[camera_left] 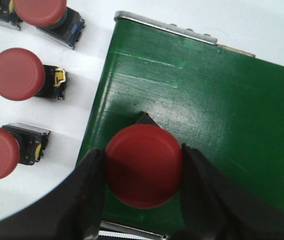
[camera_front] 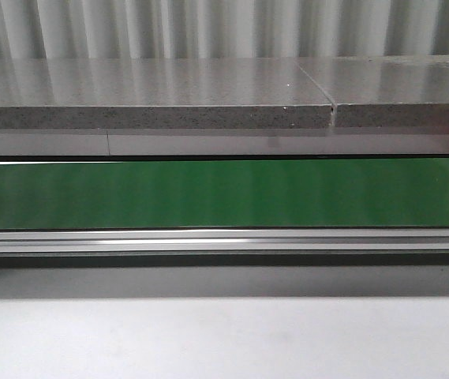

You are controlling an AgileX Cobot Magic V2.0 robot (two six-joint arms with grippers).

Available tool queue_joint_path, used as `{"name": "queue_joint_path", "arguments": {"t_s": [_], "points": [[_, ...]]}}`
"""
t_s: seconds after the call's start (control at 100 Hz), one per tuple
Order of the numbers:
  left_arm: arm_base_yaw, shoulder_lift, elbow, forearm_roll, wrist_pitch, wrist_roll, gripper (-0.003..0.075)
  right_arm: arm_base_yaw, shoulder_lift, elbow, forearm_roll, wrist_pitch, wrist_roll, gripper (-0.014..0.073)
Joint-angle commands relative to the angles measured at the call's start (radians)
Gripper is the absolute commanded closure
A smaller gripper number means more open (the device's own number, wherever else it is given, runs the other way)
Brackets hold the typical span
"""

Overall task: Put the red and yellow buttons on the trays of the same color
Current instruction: 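Lift the red button and set it on the belt, open left gripper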

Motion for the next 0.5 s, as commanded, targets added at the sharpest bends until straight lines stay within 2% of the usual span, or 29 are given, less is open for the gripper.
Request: {"name": "queue_joint_path", "arguments": {"t_s": [0.0, 0.07, 0.19, 0.24, 0.3, 0.49], "points": [[-0.005, -0.021, -0.038, 0.004, -0.013, 0.002, 0.0671, -0.006, -0.009, -0.016, -0.009, -0.086, -0.003, 0.0662], [-0.005, -0.021, -0.041, 0.002, -0.007, 0.002, 0.0532, -0.006, -0.009, -0.016, -0.009, -0.086, -0.003, 0.0662], [-0.005, -0.021, -0.041, 0.002, -0.004, 0.012, 0.0201, -0.006, -0.009, -0.016, -0.009, -0.086, -0.003, 0.0662], [-0.005, -0.021, -0.041, 0.002, -0.002, 0.024, 0.0117, -0.006, -0.009, -0.016, -0.009, -0.086, -0.003, 0.0662], [-0.005, -0.021, -0.041, 0.002, 0.003, 0.029, 0.008, -0.006, -0.009, -0.016, -0.009, -0.086, -0.003, 0.0662], [-0.016, -0.036, -0.055, -0.04, 0.008, 0.056, 0.0083, -0.006, -0.009, -0.016, -0.009, -0.086, -0.003, 0.0662]]}}
